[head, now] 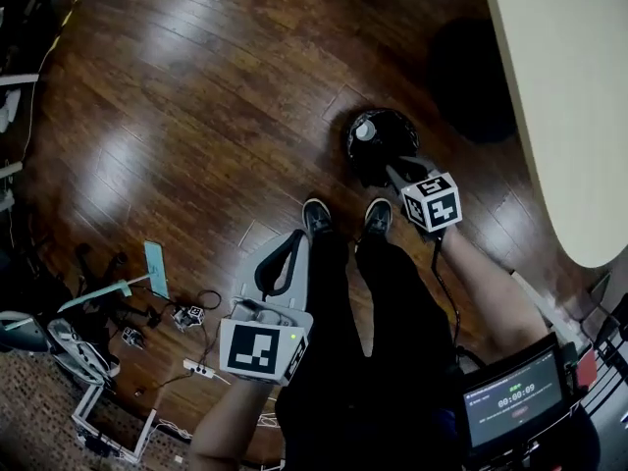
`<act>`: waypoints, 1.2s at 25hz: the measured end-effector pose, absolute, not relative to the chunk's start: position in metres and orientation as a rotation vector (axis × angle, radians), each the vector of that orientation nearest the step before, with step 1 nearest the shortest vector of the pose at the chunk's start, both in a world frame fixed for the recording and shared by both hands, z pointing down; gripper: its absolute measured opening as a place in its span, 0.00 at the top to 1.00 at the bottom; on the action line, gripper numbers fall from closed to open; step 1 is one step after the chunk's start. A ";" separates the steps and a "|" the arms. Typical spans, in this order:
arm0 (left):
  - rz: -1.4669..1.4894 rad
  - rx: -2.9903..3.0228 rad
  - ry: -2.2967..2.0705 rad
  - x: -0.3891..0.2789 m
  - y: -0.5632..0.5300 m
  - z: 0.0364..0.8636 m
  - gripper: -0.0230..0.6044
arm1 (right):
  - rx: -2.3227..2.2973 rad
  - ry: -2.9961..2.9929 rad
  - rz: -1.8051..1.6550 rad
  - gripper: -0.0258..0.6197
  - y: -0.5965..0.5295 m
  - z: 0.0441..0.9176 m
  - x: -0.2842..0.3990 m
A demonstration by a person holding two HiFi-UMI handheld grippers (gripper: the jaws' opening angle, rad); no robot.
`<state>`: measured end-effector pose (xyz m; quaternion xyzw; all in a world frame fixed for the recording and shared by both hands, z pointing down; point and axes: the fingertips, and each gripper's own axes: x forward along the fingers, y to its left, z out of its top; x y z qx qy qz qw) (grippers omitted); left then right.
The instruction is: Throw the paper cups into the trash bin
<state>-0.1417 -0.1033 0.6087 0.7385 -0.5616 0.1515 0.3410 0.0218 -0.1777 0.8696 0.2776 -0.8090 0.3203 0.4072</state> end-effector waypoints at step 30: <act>0.289 2.348 -1.362 0.034 0.148 0.388 0.96 | 1.307 -2.743 0.631 0.94 0.093 0.369 0.164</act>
